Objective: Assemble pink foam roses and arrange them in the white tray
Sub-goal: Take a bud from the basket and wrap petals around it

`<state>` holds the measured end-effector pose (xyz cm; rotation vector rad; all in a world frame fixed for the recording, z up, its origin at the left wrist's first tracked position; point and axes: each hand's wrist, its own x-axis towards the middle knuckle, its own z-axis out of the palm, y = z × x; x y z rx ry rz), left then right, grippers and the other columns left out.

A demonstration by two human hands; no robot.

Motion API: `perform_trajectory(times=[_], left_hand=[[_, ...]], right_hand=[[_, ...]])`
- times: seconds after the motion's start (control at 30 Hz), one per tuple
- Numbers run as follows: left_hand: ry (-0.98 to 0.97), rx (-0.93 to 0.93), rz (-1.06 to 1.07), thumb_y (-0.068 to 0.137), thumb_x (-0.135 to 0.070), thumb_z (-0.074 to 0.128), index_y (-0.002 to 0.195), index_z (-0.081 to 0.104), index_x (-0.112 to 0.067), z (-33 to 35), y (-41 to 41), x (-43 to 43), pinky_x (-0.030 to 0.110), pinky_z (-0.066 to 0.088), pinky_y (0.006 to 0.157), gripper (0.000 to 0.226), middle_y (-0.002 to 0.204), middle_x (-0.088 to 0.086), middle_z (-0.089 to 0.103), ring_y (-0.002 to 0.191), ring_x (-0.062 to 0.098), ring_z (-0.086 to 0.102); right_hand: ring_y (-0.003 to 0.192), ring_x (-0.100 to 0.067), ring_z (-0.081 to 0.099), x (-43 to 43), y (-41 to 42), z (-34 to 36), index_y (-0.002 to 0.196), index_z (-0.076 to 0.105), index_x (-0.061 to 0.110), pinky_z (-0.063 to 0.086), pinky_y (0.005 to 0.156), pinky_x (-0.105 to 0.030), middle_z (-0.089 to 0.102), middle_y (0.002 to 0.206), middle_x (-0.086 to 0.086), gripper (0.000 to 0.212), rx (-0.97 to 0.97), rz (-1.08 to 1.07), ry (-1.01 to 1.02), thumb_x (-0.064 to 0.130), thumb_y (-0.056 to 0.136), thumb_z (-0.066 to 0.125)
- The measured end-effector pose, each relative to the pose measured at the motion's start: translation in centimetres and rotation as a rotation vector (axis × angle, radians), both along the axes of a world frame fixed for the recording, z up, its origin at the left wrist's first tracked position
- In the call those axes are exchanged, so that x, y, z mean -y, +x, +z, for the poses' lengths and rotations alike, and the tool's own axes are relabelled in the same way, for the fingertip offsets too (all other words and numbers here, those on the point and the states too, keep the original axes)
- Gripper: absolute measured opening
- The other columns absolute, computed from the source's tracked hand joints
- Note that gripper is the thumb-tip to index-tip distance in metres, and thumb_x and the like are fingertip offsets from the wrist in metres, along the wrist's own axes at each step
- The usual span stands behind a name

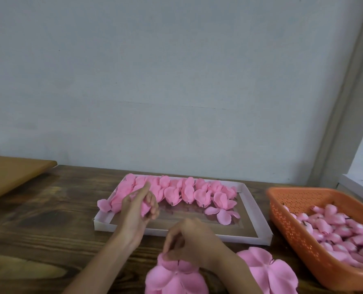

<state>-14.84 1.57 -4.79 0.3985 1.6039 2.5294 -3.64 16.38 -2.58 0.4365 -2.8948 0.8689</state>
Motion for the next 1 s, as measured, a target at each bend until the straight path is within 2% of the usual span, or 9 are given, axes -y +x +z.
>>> perform_trajectory(times=[0.13, 0.23, 0.33, 0.4, 0.5, 0.7, 0.83, 0.9, 1.0], left_hand=[[0.019, 0.007, -0.004, 0.088, -0.041, 0.072, 0.060, 0.049, -0.015, 0.2, 0.0, 0.0, 0.031, 0.041, 0.054, 0.045, 0.059, 0.008, 0.045, 0.050, 0.021, 0.040], [0.020, 0.008, 0.002, 0.088, -0.041, 0.073, 0.060, 0.049, -0.015, 0.2, 0.0, 0.0, 0.030, 0.042, 0.052, 0.046, 0.059, 0.007, 0.045, 0.049, 0.021, 0.040], [0.017, 0.014, 0.000, 0.085, -0.043, 0.074, 0.059, 0.048, -0.015, 0.2, 0.0, 0.1, 0.030, 0.042, 0.052, 0.046, 0.059, 0.007, 0.045, 0.050, 0.021, 0.041], [0.027, 0.022, -0.008, 0.083, -0.043, 0.075, 0.058, 0.048, -0.015, 0.3, -0.1, 0.1, 0.032, 0.045, 0.056, 0.046, 0.060, 0.006, 0.046, 0.051, 0.020, 0.044], [0.068, 0.023, -0.021, 0.081, -0.045, 0.076, 0.058, 0.049, -0.016, 0.3, -0.1, 0.1, 0.038, 0.048, 0.068, 0.046, 0.063, 0.005, 0.049, 0.060, 0.020, 0.053], [0.177, -0.019, -0.050, 0.089, -0.046, 0.068, 0.058, 0.064, -0.022, 0.8, 0.1, 0.0, 0.042, 0.051, 0.092, 0.040, 0.076, 0.003, 0.063, 0.080, 0.017, 0.066], [0.116, -0.058, -0.078, 0.093, -0.052, 0.062, 0.078, 0.076, -0.016, 1.3, 0.9, -0.3, 0.043, 0.050, 0.091, 0.042, 0.097, 0.007, 0.075, 0.096, 0.021, 0.073], [0.069, -0.071, -0.081, 0.092, -0.060, 0.064, 0.078, 0.067, -0.009, 1.4, 1.2, -0.5, 0.052, 0.051, 0.100, 0.052, 0.110, 0.011, 0.075, 0.107, 0.027, 0.071], [0.011, -0.128, -0.066, 0.093, -0.060, 0.063, 0.063, 0.051, -0.016, 1.4, 2.0, -1.2, 0.063, 0.047, 0.105, 0.055, 0.122, 0.010, 0.074, 0.122, 0.034, 0.067]], right_hand=[[0.076, -0.011, 0.071, -0.1, -0.2, -0.2, 0.085, 0.080, 0.018, 0.052, 0.067, -0.017, 0.078, 0.083, 0.001, 0.010, -0.014, -0.029, -0.020, 0.014, 0.076, 0.077], [0.077, -0.015, 0.069, 0.0, -0.2, -0.1, 0.094, 0.077, 0.021, 0.055, 0.073, -0.026, 0.076, 0.086, -0.001, 0.018, 0.017, -0.056, -0.110, 0.012, 0.079, 0.075], [0.081, -0.011, 0.064, 0.0, -0.4, -0.3, 0.107, 0.074, 0.022, 0.053, 0.079, -0.025, 0.071, 0.090, 0.003, 0.019, 0.005, -0.092, -0.129, 0.018, 0.089, 0.072], [0.085, -0.014, 0.063, 0.2, -0.4, -0.3, 0.100, 0.073, 0.017, 0.051, 0.081, -0.033, 0.071, 0.091, 0.000, 0.013, -0.035, -0.125, -0.045, 0.025, 0.094, 0.065], [0.081, -0.024, 0.056, 0.4, -0.3, -0.3, 0.084, 0.061, 0.007, 0.045, 0.077, -0.042, 0.066, 0.085, -0.009, 0.031, -0.056, -0.170, -0.033, 0.032, 0.101, 0.056], [0.082, -0.014, 0.055, -0.1, -1.2, -0.6, 0.095, 0.059, 0.013, 0.046, 0.074, -0.031, 0.061, 0.088, 0.002, 0.021, -0.025, -0.493, -0.591, 0.031, 0.104, 0.052], [0.084, -0.015, 0.058, -0.1, -1.8, -1.3, 0.093, 0.060, 0.013, 0.049, 0.073, -0.030, 0.063, 0.091, 0.000, 0.014, -0.027, -0.613, -0.808, 0.023, 0.101, 0.058], [0.086, -0.015, 0.061, 0.1, -2.1, -1.5, 0.095, 0.060, 0.013, 0.056, 0.070, -0.035, 0.064, 0.098, -0.004, 0.010, -0.022, -0.666, -0.881, 0.021, 0.100, 0.060], [0.093, -0.022, 0.067, 0.7, -2.1, -1.4, 0.100, 0.062, 0.011, 0.064, 0.064, -0.042, 0.066, 0.104, -0.008, 0.009, 0.034, -0.642, -1.074, 0.021, 0.100, 0.063]])
